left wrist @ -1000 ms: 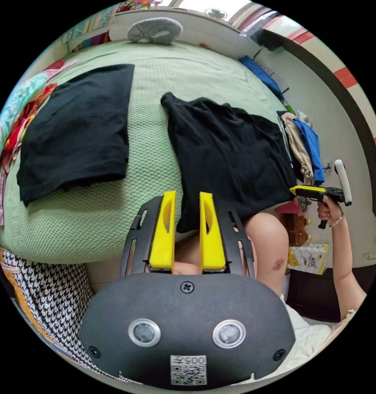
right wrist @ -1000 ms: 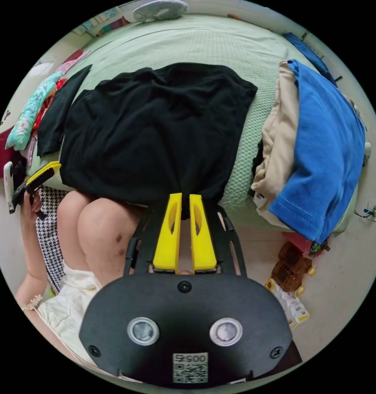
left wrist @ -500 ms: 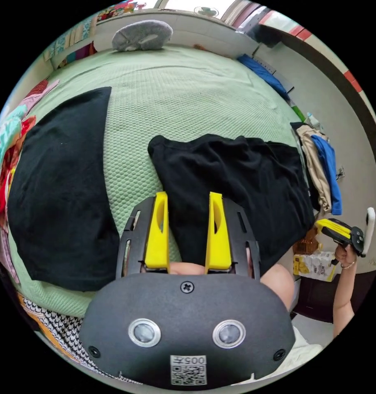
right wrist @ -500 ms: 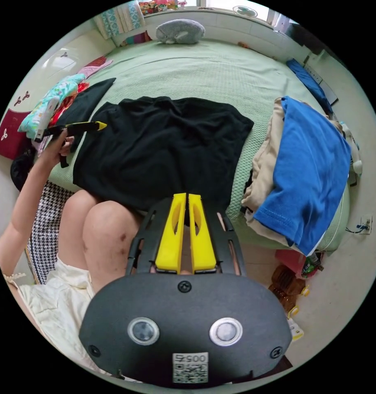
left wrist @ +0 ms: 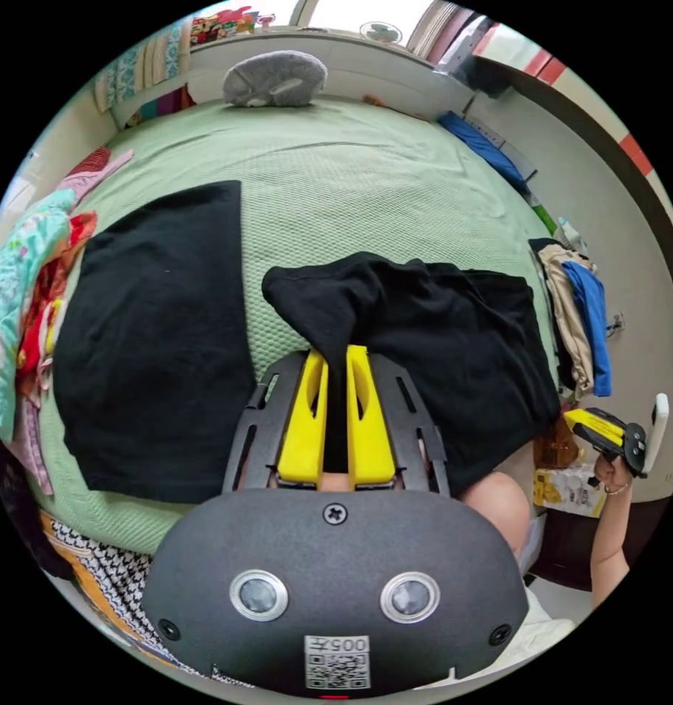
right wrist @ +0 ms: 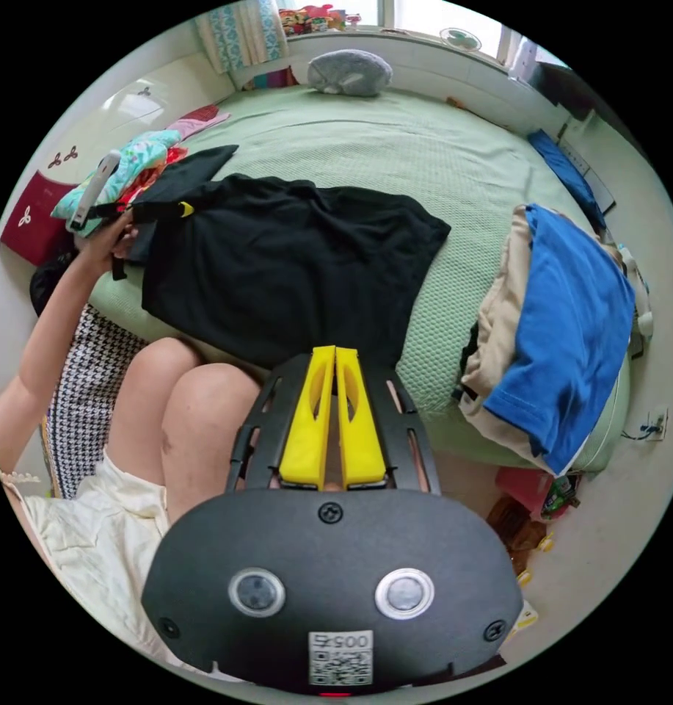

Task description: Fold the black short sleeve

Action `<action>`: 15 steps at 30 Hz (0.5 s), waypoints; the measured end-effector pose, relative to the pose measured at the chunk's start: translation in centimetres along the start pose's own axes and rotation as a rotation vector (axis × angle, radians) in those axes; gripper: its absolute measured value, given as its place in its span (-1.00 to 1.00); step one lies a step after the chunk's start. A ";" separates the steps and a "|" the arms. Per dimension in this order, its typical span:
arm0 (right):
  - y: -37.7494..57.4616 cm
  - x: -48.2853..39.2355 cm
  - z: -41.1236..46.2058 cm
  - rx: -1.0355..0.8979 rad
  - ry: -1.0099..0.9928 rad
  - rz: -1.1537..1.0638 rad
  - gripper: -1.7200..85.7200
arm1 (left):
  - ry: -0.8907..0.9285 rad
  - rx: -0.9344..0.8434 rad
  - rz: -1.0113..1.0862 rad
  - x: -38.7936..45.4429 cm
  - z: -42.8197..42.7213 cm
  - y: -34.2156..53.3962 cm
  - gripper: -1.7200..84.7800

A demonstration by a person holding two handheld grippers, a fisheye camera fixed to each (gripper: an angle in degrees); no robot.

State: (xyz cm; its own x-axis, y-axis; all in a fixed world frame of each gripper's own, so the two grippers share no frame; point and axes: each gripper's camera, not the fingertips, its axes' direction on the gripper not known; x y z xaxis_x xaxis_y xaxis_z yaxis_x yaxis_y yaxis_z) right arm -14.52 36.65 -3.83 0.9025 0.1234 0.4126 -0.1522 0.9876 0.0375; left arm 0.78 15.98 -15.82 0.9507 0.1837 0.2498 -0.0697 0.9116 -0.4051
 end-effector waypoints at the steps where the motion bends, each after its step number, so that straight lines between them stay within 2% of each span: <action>1: -0.3 -0.8 0.3 -0.002 -0.003 -0.011 -0.98 | -0.007 -0.025 0.001 -0.5 0.0 0.3 -0.81; 8: -1.1 -4.6 1.0 0.003 0.016 -0.061 -0.97 | 0.052 0.045 -0.001 -2.4 -4.2 5.1 -0.75; 15: -4.0 -7.6 1.3 0.053 -0.061 -0.055 -0.88 | 0.100 -0.002 0.014 -2.2 -4.0 13.0 -0.70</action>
State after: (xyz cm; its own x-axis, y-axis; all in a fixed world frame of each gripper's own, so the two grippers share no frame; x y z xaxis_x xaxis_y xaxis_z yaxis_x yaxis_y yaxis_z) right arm -21.30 31.68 -5.95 0.8841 0.0619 0.4632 -0.1259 0.9861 0.1086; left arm -0.98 25.96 -25.15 0.9751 0.1586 0.1549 -0.0827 0.9084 -0.4099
